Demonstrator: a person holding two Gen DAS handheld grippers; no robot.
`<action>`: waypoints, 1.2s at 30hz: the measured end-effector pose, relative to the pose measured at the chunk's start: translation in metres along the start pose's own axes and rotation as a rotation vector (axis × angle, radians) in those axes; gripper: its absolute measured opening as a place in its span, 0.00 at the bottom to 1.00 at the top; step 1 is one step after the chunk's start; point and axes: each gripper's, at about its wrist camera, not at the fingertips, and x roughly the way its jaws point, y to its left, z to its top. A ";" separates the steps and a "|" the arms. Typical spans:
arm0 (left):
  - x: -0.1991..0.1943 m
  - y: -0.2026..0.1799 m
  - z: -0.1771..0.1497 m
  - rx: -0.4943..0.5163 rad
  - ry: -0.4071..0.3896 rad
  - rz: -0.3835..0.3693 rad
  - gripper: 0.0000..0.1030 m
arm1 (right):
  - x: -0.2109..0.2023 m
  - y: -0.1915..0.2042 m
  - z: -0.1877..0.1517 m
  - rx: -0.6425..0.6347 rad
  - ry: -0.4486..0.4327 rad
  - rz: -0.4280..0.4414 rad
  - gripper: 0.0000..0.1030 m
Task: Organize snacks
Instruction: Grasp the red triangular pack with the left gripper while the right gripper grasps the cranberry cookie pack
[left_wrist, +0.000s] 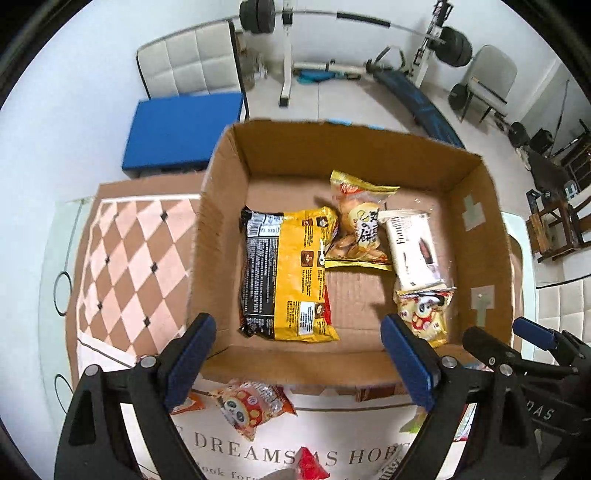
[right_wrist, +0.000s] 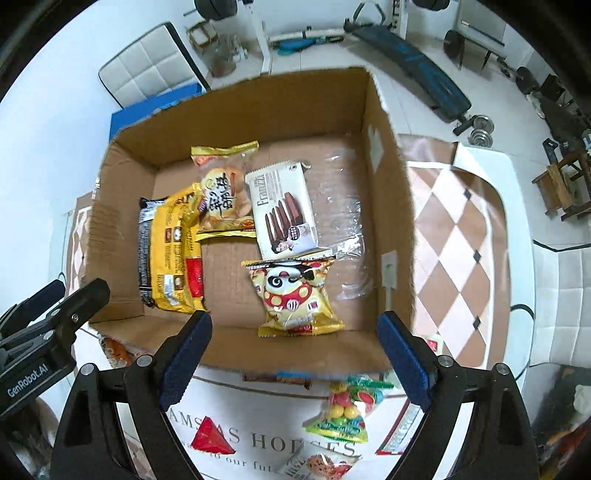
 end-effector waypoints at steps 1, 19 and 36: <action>-0.009 -0.002 -0.004 0.001 -0.016 -0.002 0.89 | -0.005 -0.001 -0.004 0.005 -0.009 0.006 0.91; 0.021 0.038 -0.171 0.007 0.253 -0.133 0.89 | 0.026 -0.034 -0.192 0.281 0.215 0.031 0.91; 0.110 0.006 -0.212 -0.022 0.445 -0.179 0.89 | 0.123 -0.063 -0.233 0.492 0.368 -0.029 0.93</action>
